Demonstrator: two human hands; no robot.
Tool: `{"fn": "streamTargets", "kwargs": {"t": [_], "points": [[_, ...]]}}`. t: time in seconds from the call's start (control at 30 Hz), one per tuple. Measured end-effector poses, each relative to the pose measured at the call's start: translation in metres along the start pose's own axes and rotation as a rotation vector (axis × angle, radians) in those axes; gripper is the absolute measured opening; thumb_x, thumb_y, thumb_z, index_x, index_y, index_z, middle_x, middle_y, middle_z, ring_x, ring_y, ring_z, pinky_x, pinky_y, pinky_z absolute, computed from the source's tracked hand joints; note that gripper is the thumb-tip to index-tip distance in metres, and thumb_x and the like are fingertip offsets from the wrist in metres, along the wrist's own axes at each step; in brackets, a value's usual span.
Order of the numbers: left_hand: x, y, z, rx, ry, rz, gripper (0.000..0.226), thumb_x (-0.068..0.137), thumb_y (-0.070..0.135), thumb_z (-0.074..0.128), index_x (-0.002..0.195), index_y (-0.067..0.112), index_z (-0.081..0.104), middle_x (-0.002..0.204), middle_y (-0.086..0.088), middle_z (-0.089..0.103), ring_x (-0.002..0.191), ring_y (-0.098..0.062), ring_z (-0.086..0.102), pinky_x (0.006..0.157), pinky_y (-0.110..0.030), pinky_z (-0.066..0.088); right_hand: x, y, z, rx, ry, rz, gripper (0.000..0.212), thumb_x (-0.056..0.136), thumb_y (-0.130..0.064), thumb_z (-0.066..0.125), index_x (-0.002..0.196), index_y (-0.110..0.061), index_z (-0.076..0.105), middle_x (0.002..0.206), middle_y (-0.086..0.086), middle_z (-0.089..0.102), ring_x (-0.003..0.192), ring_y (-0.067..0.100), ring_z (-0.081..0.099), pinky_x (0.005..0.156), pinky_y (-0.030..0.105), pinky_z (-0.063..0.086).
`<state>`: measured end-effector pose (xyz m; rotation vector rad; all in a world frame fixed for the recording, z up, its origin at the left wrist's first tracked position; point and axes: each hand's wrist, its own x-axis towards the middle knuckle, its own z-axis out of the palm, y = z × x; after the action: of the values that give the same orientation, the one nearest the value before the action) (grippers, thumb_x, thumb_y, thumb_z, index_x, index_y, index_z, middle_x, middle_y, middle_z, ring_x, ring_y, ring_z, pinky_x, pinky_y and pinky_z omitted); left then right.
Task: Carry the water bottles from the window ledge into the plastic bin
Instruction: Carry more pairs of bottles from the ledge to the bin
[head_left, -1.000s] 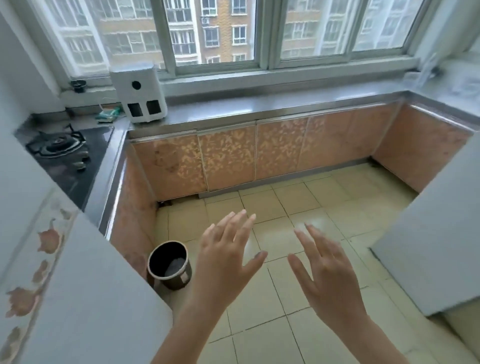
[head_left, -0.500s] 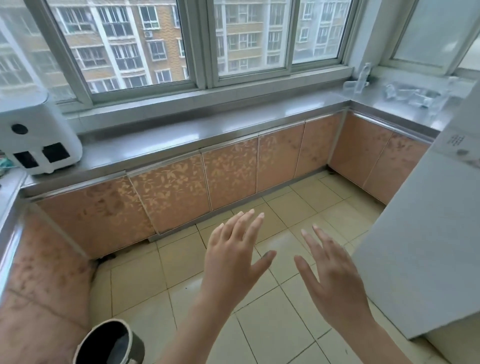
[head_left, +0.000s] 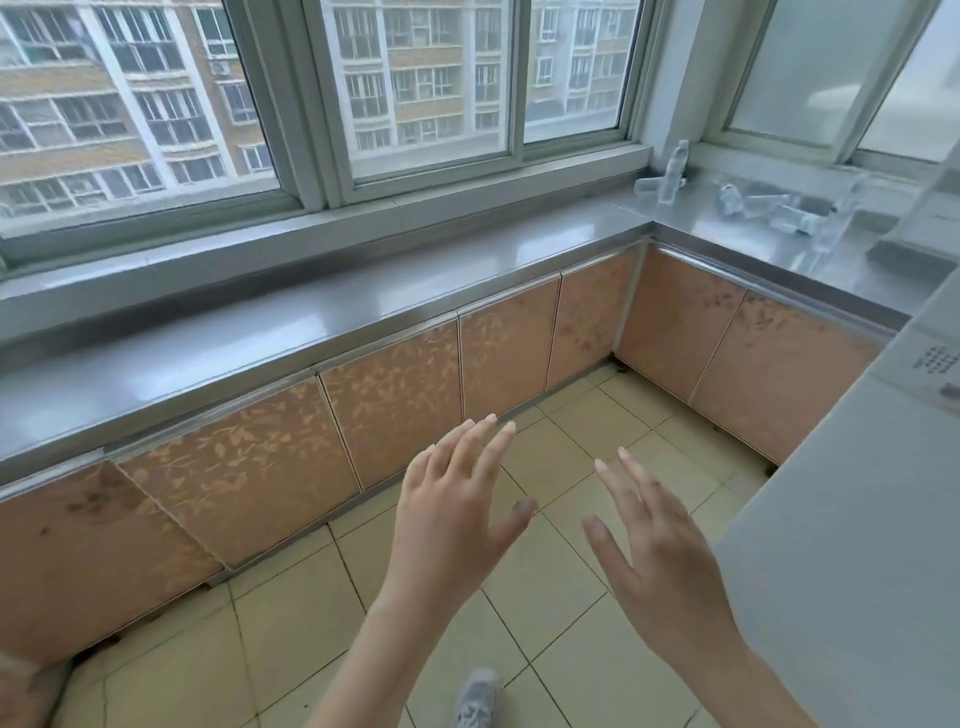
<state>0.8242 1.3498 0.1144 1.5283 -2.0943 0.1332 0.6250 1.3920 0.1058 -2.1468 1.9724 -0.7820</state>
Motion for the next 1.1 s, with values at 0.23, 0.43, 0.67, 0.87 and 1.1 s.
{"fn": "streamTargets", "kwargs": {"t": [0.23, 0.43, 0.67, 0.87, 1.1], "points": [[0.132, -0.048, 0.064, -0.06, -0.05, 0.075, 0.064, 0.082, 0.057, 0.049, 0.136, 0.025, 0.058, 0.141, 0.006, 0.058, 0.13, -0.017, 0.054, 0.1, -0.038, 0.045, 0.126, 0.023, 0.026, -0.011, 0.055, 0.119, 0.058, 0.092, -0.055, 0.029, 0.142, -0.028, 0.043, 0.152, -0.003, 0.037, 0.13, 0.018, 0.043, 0.103, 0.044, 0.042], [0.236, -0.068, 0.105, -0.073, -0.075, 0.171, 0.064, 0.082, 0.057, 0.05, 0.138, 0.026, 0.055, 0.142, 0.007, 0.056, 0.132, -0.015, 0.047, 0.101, -0.037, 0.044, 0.217, 0.047, 0.044, -0.028, 0.095, 0.192, 0.057, 0.092, -0.056, 0.029, 0.142, -0.031, 0.039, 0.154, -0.006, 0.032, 0.133, 0.012, 0.035, 0.104, 0.036, 0.038], [0.337, -0.067, 0.182, -0.09, -0.097, 0.19, 0.064, 0.084, 0.059, 0.048, 0.138, 0.027, 0.055, 0.144, 0.008, 0.055, 0.133, -0.013, 0.046, 0.103, -0.033, 0.039, 0.322, 0.108, 0.06, -0.017, 0.118, 0.234, 0.06, 0.09, -0.057, 0.028, 0.143, -0.03, 0.041, 0.154, -0.008, 0.032, 0.137, 0.011, 0.034, 0.107, 0.034, 0.034], [0.442, -0.04, 0.252, -0.106, -0.127, 0.188, 0.064, 0.083, 0.059, 0.048, 0.137, 0.026, 0.057, 0.142, 0.006, 0.057, 0.13, -0.017, 0.054, 0.098, -0.037, 0.047, 0.424, 0.189, 0.063, 0.024, 0.108, 0.259, 0.065, 0.087, -0.063, 0.023, 0.144, -0.033, 0.037, 0.156, -0.016, 0.023, 0.141, 0.005, 0.024, 0.104, 0.022, 0.025], [0.553, -0.021, 0.305, -0.083, -0.13, 0.162, 0.065, 0.085, 0.061, 0.045, 0.138, 0.027, 0.054, 0.142, 0.008, 0.056, 0.13, -0.017, 0.054, 0.101, -0.037, 0.044, 0.536, 0.256, 0.047, -0.027, 0.081, 0.196, 0.062, 0.09, -0.059, 0.027, 0.144, -0.03, 0.038, 0.155, -0.013, 0.026, 0.14, 0.007, 0.026, 0.109, 0.026, 0.025]]}}
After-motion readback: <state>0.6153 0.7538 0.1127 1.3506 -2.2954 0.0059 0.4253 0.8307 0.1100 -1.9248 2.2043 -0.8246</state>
